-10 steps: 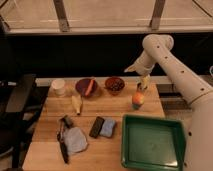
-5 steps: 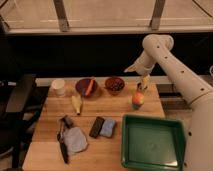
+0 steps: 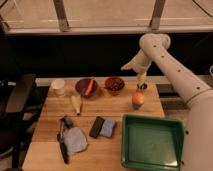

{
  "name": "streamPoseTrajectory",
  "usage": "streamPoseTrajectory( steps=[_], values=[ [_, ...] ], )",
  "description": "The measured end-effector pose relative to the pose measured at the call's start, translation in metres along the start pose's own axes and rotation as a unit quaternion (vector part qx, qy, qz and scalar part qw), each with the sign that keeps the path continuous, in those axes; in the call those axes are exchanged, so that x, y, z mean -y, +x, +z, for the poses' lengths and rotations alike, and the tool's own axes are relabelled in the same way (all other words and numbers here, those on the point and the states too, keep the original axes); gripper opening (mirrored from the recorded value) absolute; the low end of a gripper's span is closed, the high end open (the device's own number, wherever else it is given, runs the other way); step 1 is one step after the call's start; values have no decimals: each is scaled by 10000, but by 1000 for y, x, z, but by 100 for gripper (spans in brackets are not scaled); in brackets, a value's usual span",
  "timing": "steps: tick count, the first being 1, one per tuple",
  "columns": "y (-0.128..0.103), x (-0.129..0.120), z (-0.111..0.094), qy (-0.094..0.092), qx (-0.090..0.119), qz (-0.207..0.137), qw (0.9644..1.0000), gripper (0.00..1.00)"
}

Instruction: Place grapes in red bowl

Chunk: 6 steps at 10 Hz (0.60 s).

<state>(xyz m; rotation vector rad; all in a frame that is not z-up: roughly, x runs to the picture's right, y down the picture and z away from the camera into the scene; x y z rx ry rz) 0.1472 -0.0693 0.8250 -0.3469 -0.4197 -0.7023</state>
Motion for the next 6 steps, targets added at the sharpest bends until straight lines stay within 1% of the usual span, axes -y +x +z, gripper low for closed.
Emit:
streamPoseTrajectory(
  steps=[1,2,3,4,5,6],
  values=[
    [-5,15,8,115,-22,-172,9998,80],
    [-10,39,25,258,-55,-420,9988,80],
    [-10,52,39,335,-63,-561,9978,80],
    [-10,67,60,441,-56,-716,9964,80],
    [-1,70,76,500,-74,-783,9956,80],
    [3,73,86,561,-56,-809,9951,80]
  ],
)
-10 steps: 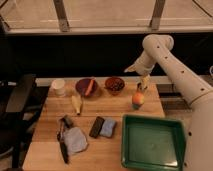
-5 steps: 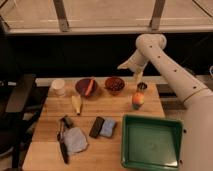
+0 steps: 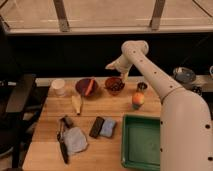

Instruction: Place grapes in red bowl

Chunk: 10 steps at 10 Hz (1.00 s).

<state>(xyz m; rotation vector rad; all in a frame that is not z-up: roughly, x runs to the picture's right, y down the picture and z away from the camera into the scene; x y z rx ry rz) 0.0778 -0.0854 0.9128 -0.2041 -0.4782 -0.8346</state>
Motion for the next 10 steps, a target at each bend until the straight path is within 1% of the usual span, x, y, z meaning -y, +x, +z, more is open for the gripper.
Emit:
streamPoseTrajectory(
  steps=[2,3,4,7,9,10],
  values=[
    [8,2,21,120,118,26,9999,80],
    [15,-4,26,155,162,64,9997,80],
    [21,-10,28,151,184,91,9997,80],
    [20,-18,49,25,397,98,9992,80],
    [18,-24,54,-40,527,104,9985,80],
    [12,-24,55,-74,577,67,9983,78]
  ],
)
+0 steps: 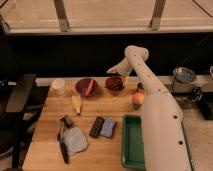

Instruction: Place grapes in red bowl

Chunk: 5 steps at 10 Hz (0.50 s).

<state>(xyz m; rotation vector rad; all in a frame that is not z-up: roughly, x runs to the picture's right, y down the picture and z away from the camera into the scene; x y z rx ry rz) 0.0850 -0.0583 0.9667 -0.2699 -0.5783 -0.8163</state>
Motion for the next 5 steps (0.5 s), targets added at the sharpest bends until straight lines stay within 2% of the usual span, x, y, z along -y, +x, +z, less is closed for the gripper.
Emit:
streamPoseTrajectory(
  steps=[1,3,5],
  values=[
    [-10,-4,-1,-27,63,-35,10000,71],
    [-34,-12,-9,-23,145,-175,9997,48],
    [-54,-13,-15,-32,196,-305,9993,30]
  ],
)
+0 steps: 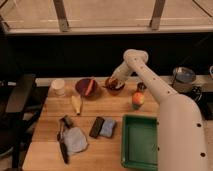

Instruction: Place grapes in red bowl

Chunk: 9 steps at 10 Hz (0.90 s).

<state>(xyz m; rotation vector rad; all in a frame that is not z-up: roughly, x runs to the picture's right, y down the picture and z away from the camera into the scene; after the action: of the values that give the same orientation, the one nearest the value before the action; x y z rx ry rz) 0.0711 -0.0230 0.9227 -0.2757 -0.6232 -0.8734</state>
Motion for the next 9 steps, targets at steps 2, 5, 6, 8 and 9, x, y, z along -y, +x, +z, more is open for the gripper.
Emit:
streamPoseTrajectory(
  steps=[2,5,6,8,9],
  values=[
    [-19,-5,-7,-51,29,-96,9999,10],
    [-46,-11,-24,-32,-63,-197,9998,3],
    [-48,-13,-33,1,-108,-187,9998,9],
    [-46,0,-46,-248,-169,-30,9995,31],
    [-43,9,-43,-349,-176,10,9992,39]
  ],
)
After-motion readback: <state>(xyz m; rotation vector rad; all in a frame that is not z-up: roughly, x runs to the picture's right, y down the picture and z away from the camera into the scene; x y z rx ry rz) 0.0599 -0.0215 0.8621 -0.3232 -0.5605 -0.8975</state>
